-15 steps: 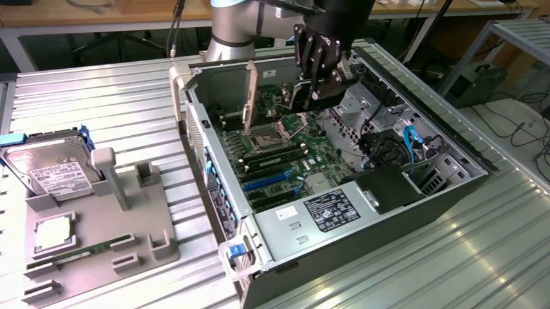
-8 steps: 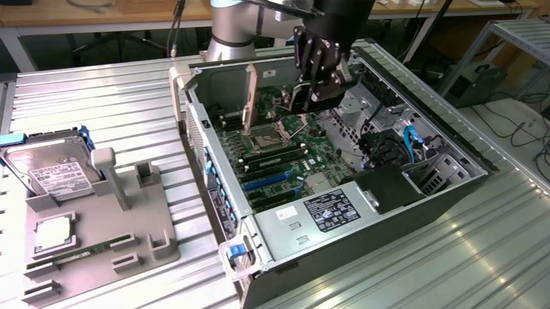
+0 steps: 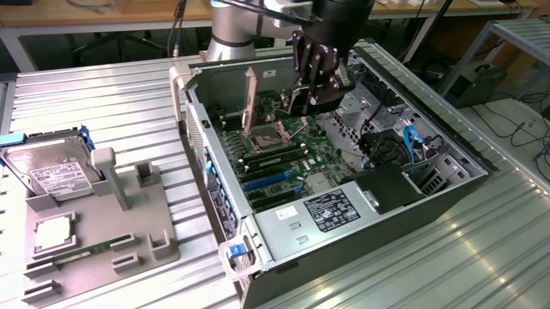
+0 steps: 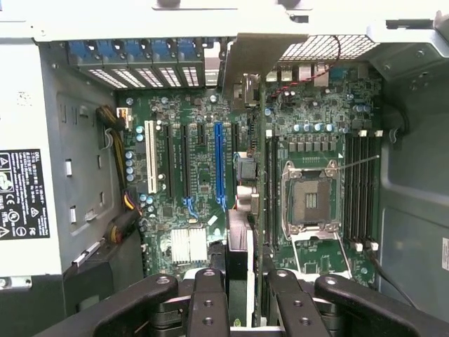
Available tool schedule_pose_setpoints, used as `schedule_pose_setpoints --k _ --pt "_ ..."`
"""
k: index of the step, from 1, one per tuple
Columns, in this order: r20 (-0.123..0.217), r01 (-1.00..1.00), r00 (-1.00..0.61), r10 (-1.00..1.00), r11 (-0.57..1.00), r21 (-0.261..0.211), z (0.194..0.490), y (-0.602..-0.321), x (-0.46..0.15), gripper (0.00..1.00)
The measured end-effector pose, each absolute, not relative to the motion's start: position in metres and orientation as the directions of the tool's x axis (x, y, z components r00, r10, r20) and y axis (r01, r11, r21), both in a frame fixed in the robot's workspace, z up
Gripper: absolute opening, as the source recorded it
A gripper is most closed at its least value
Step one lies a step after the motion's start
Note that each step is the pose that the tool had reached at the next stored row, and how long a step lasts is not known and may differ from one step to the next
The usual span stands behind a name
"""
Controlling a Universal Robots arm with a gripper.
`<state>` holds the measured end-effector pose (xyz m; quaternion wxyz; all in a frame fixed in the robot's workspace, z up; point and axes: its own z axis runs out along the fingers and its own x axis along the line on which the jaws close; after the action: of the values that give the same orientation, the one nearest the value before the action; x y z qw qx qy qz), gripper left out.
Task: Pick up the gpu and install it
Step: 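Insert the gpu into the slot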
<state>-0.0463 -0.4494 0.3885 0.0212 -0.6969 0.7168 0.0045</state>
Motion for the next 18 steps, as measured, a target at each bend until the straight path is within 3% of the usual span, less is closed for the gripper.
schedule_pose_setpoints --k 18 --pt "-0.036 -1.000 -0.019 -0.999 0.019 -0.021 0.371 -0.449 -0.046 0.27"
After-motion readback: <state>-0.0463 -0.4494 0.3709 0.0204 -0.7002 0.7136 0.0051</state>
